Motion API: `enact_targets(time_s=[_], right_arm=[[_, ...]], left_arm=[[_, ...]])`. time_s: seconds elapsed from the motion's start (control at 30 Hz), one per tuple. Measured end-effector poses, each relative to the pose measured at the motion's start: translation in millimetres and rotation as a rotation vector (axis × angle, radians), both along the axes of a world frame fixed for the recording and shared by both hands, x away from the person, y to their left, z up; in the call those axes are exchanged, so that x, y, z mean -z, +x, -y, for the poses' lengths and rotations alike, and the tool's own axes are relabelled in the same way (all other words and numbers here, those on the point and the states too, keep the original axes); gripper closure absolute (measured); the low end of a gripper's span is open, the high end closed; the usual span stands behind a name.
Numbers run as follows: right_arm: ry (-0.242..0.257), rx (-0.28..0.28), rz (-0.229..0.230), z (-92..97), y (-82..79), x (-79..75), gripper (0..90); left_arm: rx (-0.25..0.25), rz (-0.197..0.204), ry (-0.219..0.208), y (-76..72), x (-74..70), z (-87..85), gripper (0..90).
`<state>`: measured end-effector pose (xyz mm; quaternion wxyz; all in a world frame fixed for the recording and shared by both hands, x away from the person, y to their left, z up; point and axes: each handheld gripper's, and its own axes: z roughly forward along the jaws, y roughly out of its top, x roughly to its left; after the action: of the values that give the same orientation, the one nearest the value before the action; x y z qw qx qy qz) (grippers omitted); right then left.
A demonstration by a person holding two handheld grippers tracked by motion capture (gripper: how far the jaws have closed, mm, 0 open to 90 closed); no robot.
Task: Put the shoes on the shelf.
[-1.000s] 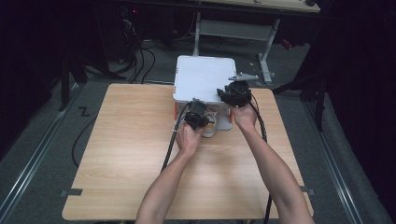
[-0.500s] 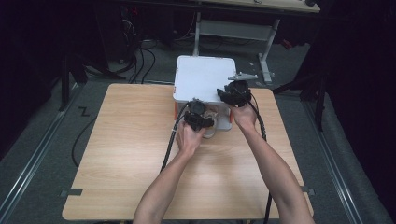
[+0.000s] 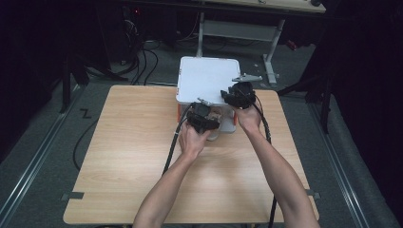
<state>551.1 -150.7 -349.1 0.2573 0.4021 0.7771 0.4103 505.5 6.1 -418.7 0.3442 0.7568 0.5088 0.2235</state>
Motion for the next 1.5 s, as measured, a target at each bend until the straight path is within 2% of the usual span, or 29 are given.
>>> enact_targets(time_s=[0.13, 0.2, 0.33, 0.43, 0.5, 0.63, 0.73, 0.83, 0.97, 1.13, 1.4, 1.5], right_arm=[[0.001, -0.002, 0.001, 0.2, 0.1, 0.2, 60.5], [0.002, -0.002, 0.0, 0.4, 0.2, 0.1, 60.6], [0.001, -0.001, 0.0, 0.0, 0.2, 0.0, 60.5], [0.002, -0.002, -0.001, 0.1, 0.3, 0.0, 60.5], [0.002, -0.002, -0.001, 0.2, 0.3, 0.1, 60.5], [0.002, -0.002, -0.001, 0.1, 0.3, 0.1, 60.5], [-0.003, 0.003, -0.004, -0.7, 0.1, -0.4, 60.4], [-0.004, 0.005, -0.002, -0.7, -0.1, -0.4, 60.4], [-0.006, -0.001, 0.012, -0.9, -1.4, 1.2, 60.5], [-0.006, 0.0, 0.007, -1.0, -0.9, 0.7, 60.4], [0.004, -0.004, 0.014, -0.6, -0.6, 1.7, 60.3], [0.004, -0.005, 0.014, -0.4, -0.5, 1.9, 60.2]], left_arm=[[0.001, 0.022, -0.025, -10.1, -9.2, -6.4, 27.0], [-0.002, 0.023, -0.023, -18.2, -15.1, -9.7, 27.4], [0.01, -0.002, -0.043, -33.6, -20.4, -17.6, 24.9], [0.019, -0.01, -0.041, -43.6, -19.9, -22.3, 23.0], [0.017, -0.029, -0.036, -49.5, -17.6, -24.3, 21.1], [0.009, -0.065, 0.009, -55.8, -7.2, -22.4, 20.8], [0.001, -0.089, 0.019, -53.8, 3.0, -19.2, 21.5], [-0.025, -0.113, 0.069, -48.3, 15.3, -13.0, 21.3], [-0.054, -0.132, 0.099, -43.4, 23.4, -10.5, 21.6], [-0.06, -0.147, 0.083, -37.8, 28.2, -7.0, 21.5], [-0.126, -0.15, 0.071, -29.8, 28.1, -0.3, 23.3], [-0.135, -0.148, 0.067, -26.1, 28.4, 2.2, 24.1]])
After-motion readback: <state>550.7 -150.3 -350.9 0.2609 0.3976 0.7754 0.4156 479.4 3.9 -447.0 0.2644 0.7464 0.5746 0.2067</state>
